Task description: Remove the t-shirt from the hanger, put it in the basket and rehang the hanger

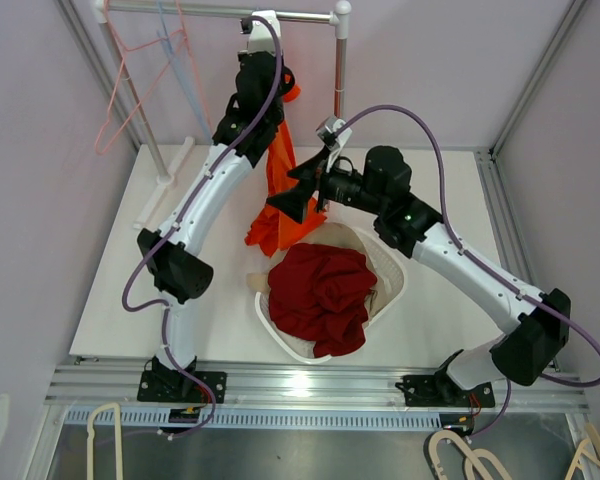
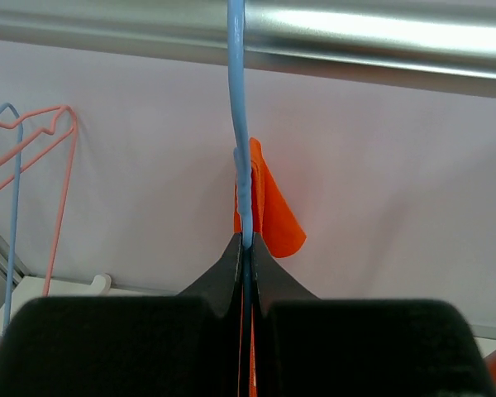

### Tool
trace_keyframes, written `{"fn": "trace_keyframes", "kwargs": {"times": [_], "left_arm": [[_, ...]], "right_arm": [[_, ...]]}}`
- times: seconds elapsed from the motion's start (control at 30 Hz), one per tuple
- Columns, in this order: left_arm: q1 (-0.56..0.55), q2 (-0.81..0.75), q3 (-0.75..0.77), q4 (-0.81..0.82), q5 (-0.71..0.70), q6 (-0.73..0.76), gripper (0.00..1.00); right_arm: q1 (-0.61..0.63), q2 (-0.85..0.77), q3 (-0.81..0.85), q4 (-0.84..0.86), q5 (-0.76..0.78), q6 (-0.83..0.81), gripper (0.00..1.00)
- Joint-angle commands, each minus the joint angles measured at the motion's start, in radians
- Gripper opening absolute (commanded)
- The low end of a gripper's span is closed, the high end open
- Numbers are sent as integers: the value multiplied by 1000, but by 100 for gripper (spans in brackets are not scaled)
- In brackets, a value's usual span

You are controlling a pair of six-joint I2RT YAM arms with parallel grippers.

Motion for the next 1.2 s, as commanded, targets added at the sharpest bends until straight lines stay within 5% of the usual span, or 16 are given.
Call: {"fn": "trace_keyframes", "kwargs": {"times": [0.0,0.43,0.63,0.83,1.17], "left_arm": [[5,-32,103,48,-18,56,1],[2,-164,106,13,-8,62,1],[-49,-268,-60,-70,-126,10,1],[-98,-385,-145,-254,-179,-159,1],[-182,-420,-81,-559,-269,-326,1]], "right_arm": [[-1,-90,-47,24,56,-14,99],[-1,-365,-225,-62,202,-25,100],[74,-400,-287,-93,289,-66,99],[253,-451,-425,82,435,-182,99],[294,-333,-492,394,559,-258,99]]}}
